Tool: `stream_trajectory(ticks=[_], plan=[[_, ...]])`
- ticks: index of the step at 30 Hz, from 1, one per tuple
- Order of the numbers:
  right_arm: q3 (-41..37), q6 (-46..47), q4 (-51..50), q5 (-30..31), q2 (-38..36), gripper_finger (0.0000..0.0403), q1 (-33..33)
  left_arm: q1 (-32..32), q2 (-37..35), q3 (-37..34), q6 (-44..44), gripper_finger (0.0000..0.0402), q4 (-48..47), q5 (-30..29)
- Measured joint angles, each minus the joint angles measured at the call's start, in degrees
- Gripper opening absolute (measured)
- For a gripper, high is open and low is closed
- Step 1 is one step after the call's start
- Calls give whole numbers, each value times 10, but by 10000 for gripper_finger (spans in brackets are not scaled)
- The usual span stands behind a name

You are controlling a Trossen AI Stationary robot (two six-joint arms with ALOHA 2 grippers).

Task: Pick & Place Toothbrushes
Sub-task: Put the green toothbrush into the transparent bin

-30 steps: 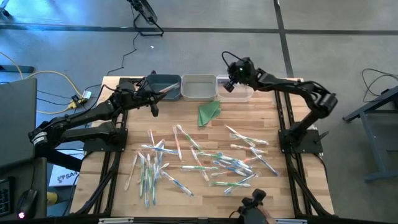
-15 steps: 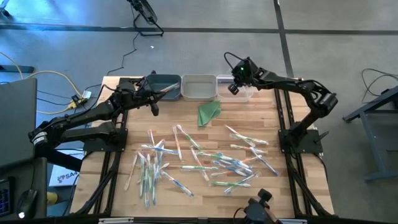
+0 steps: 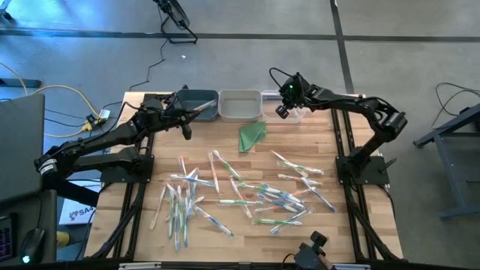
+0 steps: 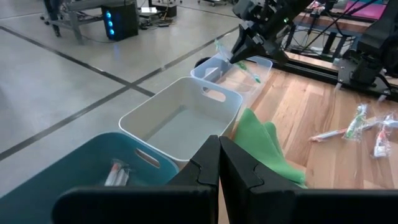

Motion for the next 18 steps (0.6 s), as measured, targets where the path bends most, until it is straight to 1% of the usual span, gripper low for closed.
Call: stream_trajectory(ticks=[4, 7, 9, 18], plan=[[-7, 0, 14, -1, 0, 18, 0, 0, 0, 0, 0, 0, 0, 0], [-8, -4, 15, -16, 0, 18, 0, 0, 0, 0, 0, 0, 0, 0], [-8, -15, 20, -16, 0, 24, 0, 0, 0, 0, 0, 0, 0, 0], [-8, -41, 30, -18, 0, 116, 0, 0, 0, 0, 0, 0, 0, 0]])
